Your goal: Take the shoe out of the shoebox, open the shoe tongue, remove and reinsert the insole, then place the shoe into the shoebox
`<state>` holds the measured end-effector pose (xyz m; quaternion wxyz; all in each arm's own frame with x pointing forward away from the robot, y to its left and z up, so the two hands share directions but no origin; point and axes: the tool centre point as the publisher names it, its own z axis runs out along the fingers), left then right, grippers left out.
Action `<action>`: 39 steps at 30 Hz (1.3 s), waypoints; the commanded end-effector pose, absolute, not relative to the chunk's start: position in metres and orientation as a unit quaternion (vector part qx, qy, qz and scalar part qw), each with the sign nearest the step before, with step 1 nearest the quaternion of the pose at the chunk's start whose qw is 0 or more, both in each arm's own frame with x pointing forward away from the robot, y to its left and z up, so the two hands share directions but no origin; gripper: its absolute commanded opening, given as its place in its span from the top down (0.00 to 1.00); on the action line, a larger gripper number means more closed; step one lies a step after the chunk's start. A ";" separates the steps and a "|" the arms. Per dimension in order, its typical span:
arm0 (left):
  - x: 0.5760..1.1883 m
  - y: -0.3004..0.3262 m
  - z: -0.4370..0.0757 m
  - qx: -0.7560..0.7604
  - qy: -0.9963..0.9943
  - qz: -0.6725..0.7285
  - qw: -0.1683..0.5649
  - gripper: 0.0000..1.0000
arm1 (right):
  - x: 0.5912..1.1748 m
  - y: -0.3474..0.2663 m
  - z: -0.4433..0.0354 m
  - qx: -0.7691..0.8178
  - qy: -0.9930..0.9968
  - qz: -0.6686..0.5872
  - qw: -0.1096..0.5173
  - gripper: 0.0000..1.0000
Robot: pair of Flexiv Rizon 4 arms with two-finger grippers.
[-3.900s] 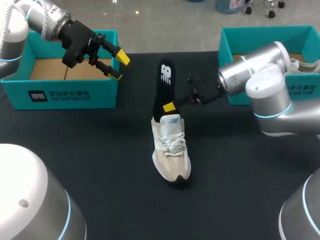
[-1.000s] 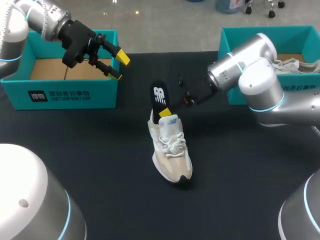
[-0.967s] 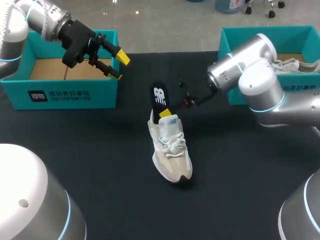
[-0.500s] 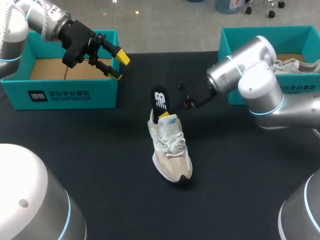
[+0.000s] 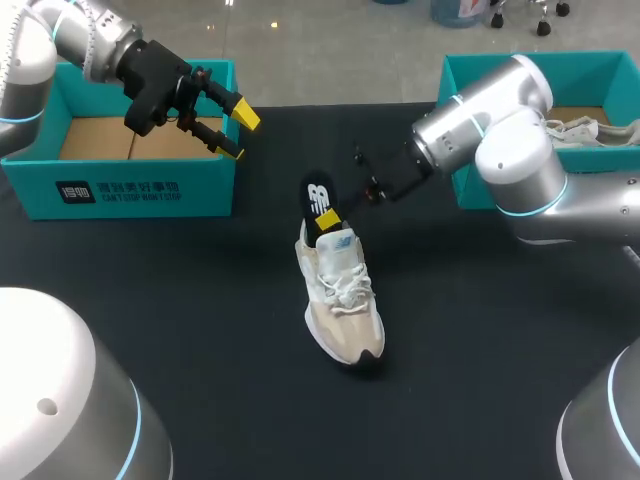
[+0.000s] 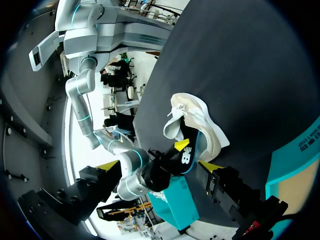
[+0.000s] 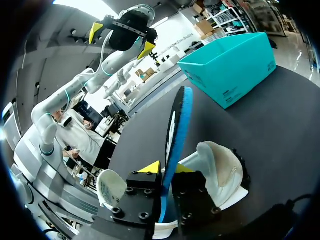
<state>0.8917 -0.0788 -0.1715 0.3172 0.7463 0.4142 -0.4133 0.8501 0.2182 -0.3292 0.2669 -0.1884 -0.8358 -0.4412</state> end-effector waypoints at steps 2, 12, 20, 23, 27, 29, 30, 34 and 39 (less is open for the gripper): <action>0.891 -0.078 -0.171 0.748 0.414 -0.412 0.316 0.00 | 0.849 0.220 -0.340 -0.191 -0.833 -0.439 0.279 1.00; 0.891 -0.078 -0.171 0.748 0.414 -0.412 0.316 0.00 | 0.830 0.218 -0.347 -0.194 -0.830 -0.428 0.299 1.00; 0.891 -0.078 -0.171 0.748 0.414 -0.412 0.316 0.00 | 0.835 0.221 -0.342 -0.192 -0.834 -0.429 0.290 0.55; 0.891 -0.078 -0.171 0.748 0.414 -0.412 0.316 0.00 | 0.842 0.222 -0.337 -0.188 -0.836 -0.430 0.283 0.55; 0.891 -0.078 -0.171 0.748 0.414 -0.412 0.316 0.00 | 0.849 0.224 -0.334 -0.181 -0.839 -0.429 0.280 0.57; 0.891 -0.078 -0.171 0.748 0.414 -0.412 0.316 0.00 | 0.851 0.226 -0.334 -0.178 -0.840 -0.429 0.280 0.63; 0.891 -0.078 -0.171 0.748 0.414 -0.412 0.316 0.00 | 0.852 0.226 -0.334 -0.176 -0.840 -0.429 0.281 0.67; 0.891 -0.078 -0.171 0.748 0.414 -0.412 0.316 0.00 | 0.853 0.229 -0.336 -0.173 -0.840 -0.428 0.287 1.00; 0.891 -0.078 -0.171 0.748 0.414 -0.412 0.316 0.00 | 0.850 0.229 -0.340 -0.176 -0.836 -0.429 0.294 1.00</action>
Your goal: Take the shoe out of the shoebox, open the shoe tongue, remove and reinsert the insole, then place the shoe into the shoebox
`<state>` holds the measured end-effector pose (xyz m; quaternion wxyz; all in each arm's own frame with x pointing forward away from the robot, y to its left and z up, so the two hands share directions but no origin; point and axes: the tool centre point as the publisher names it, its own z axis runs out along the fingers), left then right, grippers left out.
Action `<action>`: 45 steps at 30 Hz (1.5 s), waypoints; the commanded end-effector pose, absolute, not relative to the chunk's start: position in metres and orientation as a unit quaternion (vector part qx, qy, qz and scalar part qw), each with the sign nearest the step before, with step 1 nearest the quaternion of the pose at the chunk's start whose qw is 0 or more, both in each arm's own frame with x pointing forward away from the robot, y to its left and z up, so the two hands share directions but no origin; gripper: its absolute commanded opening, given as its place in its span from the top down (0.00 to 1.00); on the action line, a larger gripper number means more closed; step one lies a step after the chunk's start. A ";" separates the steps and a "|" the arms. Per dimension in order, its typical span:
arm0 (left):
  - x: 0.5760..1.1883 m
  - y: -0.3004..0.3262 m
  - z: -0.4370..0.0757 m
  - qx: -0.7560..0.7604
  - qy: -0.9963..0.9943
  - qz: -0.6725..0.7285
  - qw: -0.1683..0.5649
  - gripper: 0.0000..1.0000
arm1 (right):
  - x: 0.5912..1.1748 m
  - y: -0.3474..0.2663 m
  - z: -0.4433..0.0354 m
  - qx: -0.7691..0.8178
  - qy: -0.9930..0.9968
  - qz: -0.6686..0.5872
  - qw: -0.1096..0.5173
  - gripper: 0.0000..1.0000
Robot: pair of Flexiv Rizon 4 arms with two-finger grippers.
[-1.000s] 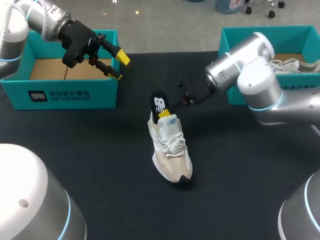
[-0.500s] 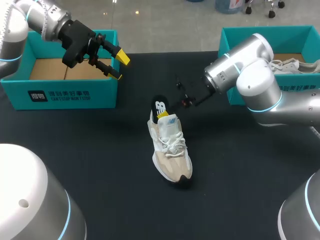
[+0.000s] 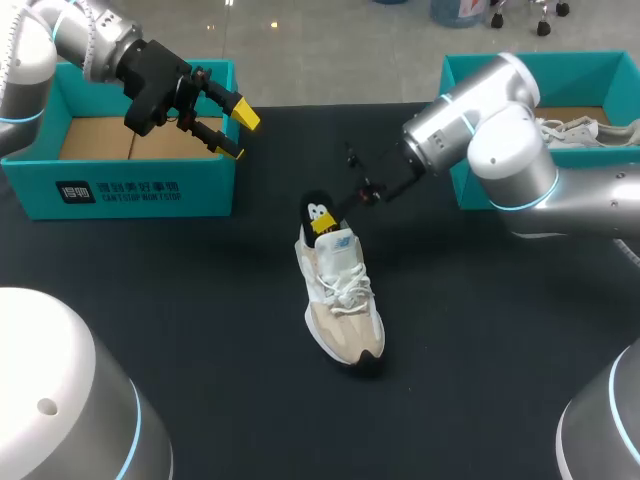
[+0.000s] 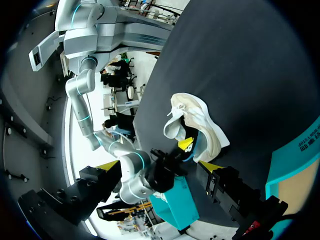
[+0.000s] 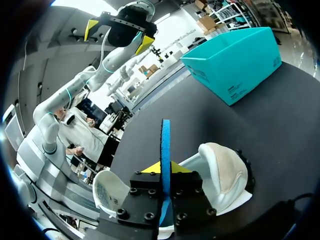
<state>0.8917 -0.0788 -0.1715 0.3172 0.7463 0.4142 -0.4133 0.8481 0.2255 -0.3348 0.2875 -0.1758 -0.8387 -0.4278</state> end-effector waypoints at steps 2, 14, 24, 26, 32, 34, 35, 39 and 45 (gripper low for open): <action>0.891 -0.078 -0.171 0.748 0.414 -0.412 0.316 0.00 | 0.847 0.229 -0.342 -0.176 -0.836 -0.426 0.298 1.00; 0.891 -0.078 -0.171 0.748 0.414 -0.412 0.316 0.00 | 0.826 0.225 -0.352 -0.187 -0.832 -0.413 0.319 1.00; 0.891 -0.078 -0.171 0.748 0.414 -0.412 0.316 0.00 | 0.837 0.227 -0.341 -0.182 -0.836 -0.424 0.298 0.61; 0.891 -0.078 -0.171 0.748 0.414 -0.412 0.316 0.00 | 0.842 0.228 -0.339 -0.178 -0.837 -0.425 0.296 0.60; 0.891 -0.078 -0.171 0.748 0.414 -0.412 0.316 0.00 | 0.852 0.231 -0.337 -0.170 -0.839 -0.428 0.291 0.67; 0.891 -0.078 -0.171 0.748 0.414 -0.412 0.316 0.00 | 0.853 0.232 -0.337 -0.169 -0.839 -0.428 0.291 0.76; 0.891 -0.078 -0.171 0.748 0.414 -0.412 0.316 0.00 | 0.853 0.232 -0.338 -0.167 -0.840 -0.426 0.293 0.89; 0.891 -0.078 -0.171 0.748 0.414 -0.412 0.316 0.00 | 0.850 0.231 -0.342 -0.169 -0.839 -0.422 0.300 1.00; 0.891 -0.078 -0.171 0.748 0.414 -0.412 0.316 0.00 | 0.840 0.228 -0.346 -0.175 -0.836 -0.416 0.311 1.00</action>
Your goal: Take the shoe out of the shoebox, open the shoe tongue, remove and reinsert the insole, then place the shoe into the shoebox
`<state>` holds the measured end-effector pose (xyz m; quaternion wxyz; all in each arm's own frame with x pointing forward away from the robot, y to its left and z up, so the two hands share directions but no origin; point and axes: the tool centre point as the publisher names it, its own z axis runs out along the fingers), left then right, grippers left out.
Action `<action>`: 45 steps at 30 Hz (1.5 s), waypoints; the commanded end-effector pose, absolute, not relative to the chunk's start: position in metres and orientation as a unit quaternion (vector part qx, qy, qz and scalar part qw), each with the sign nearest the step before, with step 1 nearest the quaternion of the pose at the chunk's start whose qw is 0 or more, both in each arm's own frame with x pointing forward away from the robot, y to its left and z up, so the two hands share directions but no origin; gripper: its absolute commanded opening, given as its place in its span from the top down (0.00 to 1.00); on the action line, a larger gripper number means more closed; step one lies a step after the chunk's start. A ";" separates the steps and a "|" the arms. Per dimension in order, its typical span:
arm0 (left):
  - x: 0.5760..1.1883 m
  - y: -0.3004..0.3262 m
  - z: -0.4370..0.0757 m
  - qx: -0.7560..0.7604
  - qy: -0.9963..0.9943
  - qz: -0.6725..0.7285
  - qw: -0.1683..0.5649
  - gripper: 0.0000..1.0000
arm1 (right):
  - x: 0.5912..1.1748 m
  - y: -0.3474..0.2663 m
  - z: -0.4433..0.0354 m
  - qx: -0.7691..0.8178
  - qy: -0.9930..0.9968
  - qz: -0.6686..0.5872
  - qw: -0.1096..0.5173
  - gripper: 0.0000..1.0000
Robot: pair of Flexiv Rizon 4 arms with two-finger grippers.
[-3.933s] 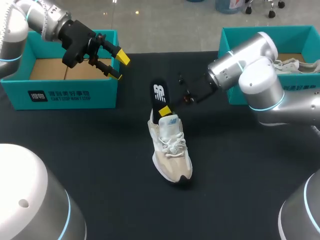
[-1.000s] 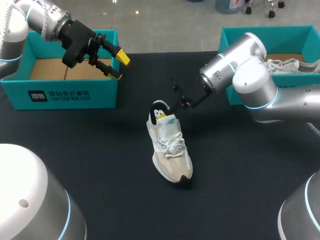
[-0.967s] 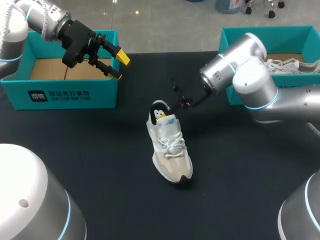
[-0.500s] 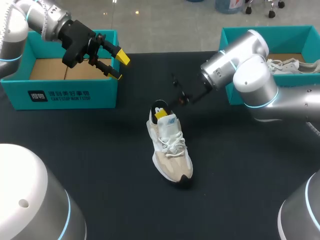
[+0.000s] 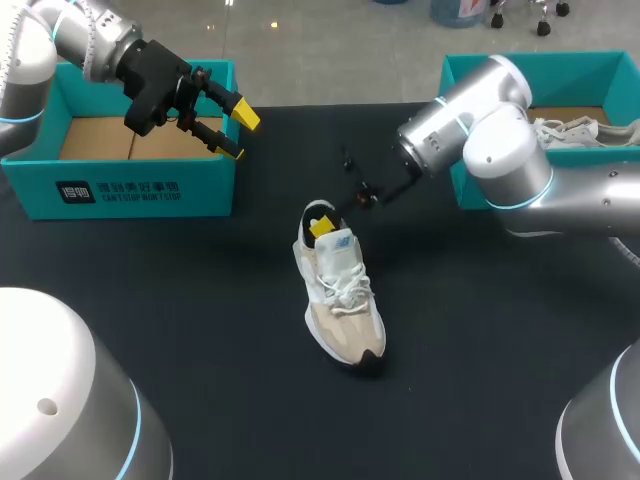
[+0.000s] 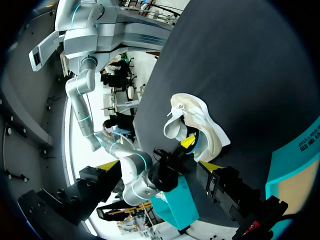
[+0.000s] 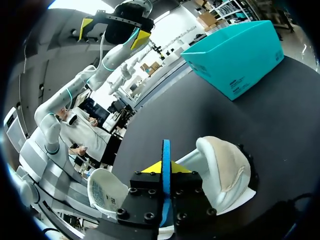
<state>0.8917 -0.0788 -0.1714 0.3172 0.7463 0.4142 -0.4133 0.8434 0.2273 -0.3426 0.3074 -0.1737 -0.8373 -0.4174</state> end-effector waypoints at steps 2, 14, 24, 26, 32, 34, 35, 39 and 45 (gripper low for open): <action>0.891 -0.078 -0.171 0.748 0.414 -0.412 0.316 0.00 | 0.837 0.228 -0.348 -0.177 -0.836 -0.414 0.314 1.00; 0.891 -0.078 -0.171 0.748 0.414 -0.412 0.316 0.00 | 0.827 0.225 -0.352 -0.183 -0.833 -0.408 0.326 1.00; 0.891 -0.078 -0.171 0.748 0.414 -0.412 0.316 0.00 | 0.832 0.228 -0.340 -0.172 -0.842 -0.407 0.309 0.40; 0.891 -0.078 -0.171 0.748 0.414 -0.412 0.316 0.00 | 0.832 0.228 -0.338 -0.170 -0.845 -0.404 0.307 0.34; 0.891 -0.078 -0.171 0.748 0.414 -0.412 0.316 0.00 | 0.834 0.226 -0.331 -0.167 -0.849 -0.402 0.301 0.25; 0.891 -0.078 -0.171 0.748 0.414 -0.412 0.316 0.00 | 0.835 0.226 -0.329 -0.166 -0.850 -0.402 0.298 0.24; 0.891 -0.078 -0.171 0.748 0.414 -0.412 0.316 0.00 | 0.836 0.225 -0.329 -0.167 -0.850 -0.402 0.296 0.25; 0.891 -0.078 -0.171 0.748 0.414 -0.412 0.316 0.00 | 0.836 0.225 -0.329 -0.168 -0.850 -0.401 0.296 0.53; 0.891 -0.078 -0.171 0.748 0.414 -0.412 0.316 0.00 | 0.836 0.226 -0.335 -0.168 -0.848 -0.400 0.303 0.85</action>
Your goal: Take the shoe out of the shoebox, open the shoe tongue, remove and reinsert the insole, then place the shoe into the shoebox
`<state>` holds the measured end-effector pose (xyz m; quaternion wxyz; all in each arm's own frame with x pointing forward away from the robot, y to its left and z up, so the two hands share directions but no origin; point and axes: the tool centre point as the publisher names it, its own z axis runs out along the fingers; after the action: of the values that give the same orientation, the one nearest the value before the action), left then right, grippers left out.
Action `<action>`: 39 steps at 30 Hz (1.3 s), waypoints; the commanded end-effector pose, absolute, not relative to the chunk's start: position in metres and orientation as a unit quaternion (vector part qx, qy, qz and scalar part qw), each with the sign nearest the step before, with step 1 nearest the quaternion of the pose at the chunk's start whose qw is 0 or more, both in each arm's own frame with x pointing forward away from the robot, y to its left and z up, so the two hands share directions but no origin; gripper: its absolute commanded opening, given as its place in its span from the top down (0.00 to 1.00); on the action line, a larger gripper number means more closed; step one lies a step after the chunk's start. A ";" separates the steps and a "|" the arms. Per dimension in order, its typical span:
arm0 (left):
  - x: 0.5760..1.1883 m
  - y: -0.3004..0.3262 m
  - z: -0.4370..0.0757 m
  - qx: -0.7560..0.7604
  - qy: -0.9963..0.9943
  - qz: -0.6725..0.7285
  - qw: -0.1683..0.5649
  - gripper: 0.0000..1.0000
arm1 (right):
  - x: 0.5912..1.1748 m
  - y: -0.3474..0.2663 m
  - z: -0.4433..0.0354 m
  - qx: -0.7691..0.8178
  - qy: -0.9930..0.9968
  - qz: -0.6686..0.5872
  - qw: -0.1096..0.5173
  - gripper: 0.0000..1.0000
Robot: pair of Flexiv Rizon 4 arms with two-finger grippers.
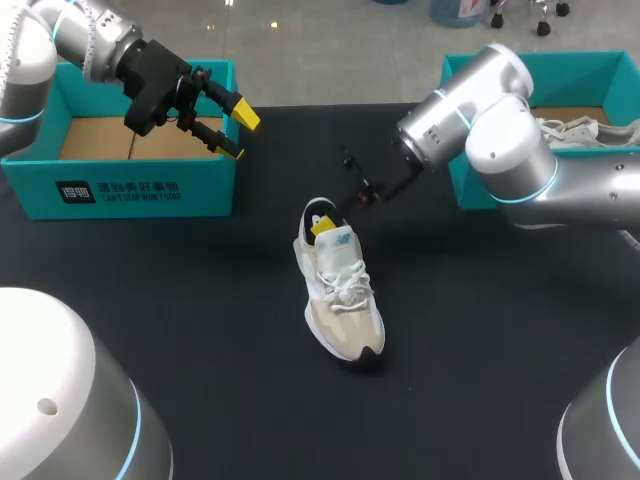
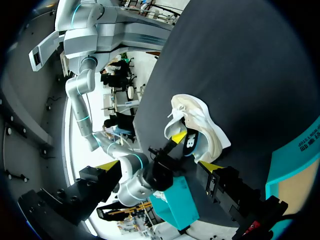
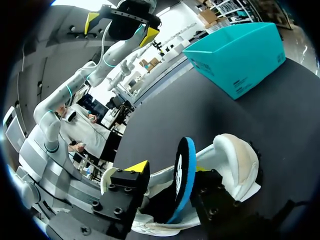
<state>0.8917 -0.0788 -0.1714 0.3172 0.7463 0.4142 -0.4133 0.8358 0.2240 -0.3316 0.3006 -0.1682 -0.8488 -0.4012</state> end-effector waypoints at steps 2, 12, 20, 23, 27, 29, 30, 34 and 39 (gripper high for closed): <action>0.891 -0.078 -0.171 0.748 0.414 -0.412 0.316 0.00 | 0.836 0.227 -0.336 -0.168 -0.848 -0.398 0.306 0.98; 0.891 -0.078 -0.171 0.748 0.414 -0.412 0.316 0.00 | 0.831 0.225 -0.338 -0.174 -0.845 -0.388 0.325 1.00; 0.891 -0.078 -0.171 0.748 0.414 -0.412 0.316 0.00 | 0.826 0.224 -0.343 -0.179 -0.842 -0.381 0.338 1.00; 0.891 -0.078 -0.171 0.748 0.414 -0.412 0.316 0.00 | 0.826 0.222 -0.345 -0.182 -0.842 -0.378 0.339 0.98; 0.891 -0.078 -0.171 0.748 0.414 -0.412 0.316 0.00 | 0.828 0.224 -0.343 -0.180 -0.844 -0.379 0.335 0.66; 0.891 -0.078 -0.171 0.748 0.414 -0.412 0.316 0.00 | 0.828 0.224 -0.343 -0.178 -0.846 -0.377 0.334 0.59; 0.891 -0.078 -0.171 0.748 0.414 -0.412 0.316 0.00 | 0.829 0.224 -0.343 -0.177 -0.846 -0.376 0.333 0.56; 0.891 -0.078 -0.171 0.748 0.414 -0.412 0.316 0.00 | 0.829 0.224 -0.339 -0.175 -0.850 -0.374 0.328 0.44; 0.891 -0.078 -0.171 0.748 0.414 -0.412 0.316 0.00 | 0.827 0.223 -0.333 -0.173 -0.853 -0.373 0.322 0.29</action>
<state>0.8917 -0.0788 -0.1714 0.3172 0.7463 0.4142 -0.4133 0.8298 0.2233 -0.3372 0.3256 -0.1726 -0.8500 -0.3764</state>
